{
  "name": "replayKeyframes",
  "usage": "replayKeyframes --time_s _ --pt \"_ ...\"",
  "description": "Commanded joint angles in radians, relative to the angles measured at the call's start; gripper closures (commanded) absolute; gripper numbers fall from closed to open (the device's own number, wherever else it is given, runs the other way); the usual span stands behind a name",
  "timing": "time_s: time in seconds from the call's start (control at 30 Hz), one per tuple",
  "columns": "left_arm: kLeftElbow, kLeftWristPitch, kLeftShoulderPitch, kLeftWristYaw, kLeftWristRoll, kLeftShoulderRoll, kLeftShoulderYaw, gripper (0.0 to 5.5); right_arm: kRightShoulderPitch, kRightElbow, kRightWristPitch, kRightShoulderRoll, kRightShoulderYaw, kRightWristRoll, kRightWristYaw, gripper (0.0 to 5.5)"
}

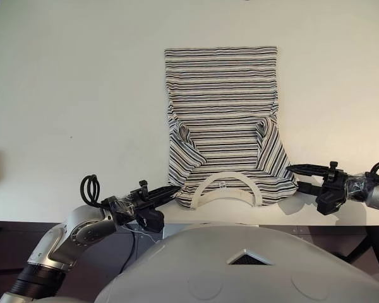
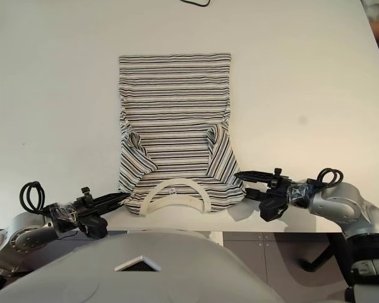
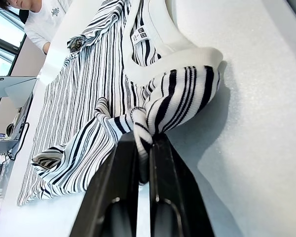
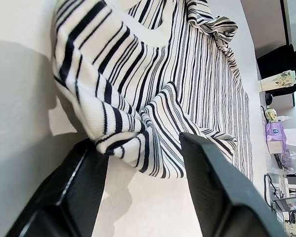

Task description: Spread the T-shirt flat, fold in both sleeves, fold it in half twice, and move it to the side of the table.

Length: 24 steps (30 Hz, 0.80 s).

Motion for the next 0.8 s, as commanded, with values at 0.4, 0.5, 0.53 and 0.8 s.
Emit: replayKeyframes --time_s 0.4,0.5,0.53,0.8 --pt "-0.022 0.053 -0.026 -0.090 -0.051 0.052 0.005 5.40 0.001 -0.077 0.122 -0.120 0.129 -0.009 0.047 5.35" --pt "-0.061 0.092 -0.023 -0.153 -0.096 0.089 0.009 5.40 0.021 -0.160 0.170 -0.174 0.145 0.081 0.082 5.35" --pt "-0.078 0.112 -0.013 -0.179 -0.122 0.106 0.013 5.40 0.030 -0.196 0.191 -0.196 0.150 0.124 0.096 5.35" --pt "-0.350 0.374 0.130 -0.340 -0.487 0.196 0.136 5.40 0.212 -0.533 0.710 -0.523 0.115 0.779 0.403 5.35"
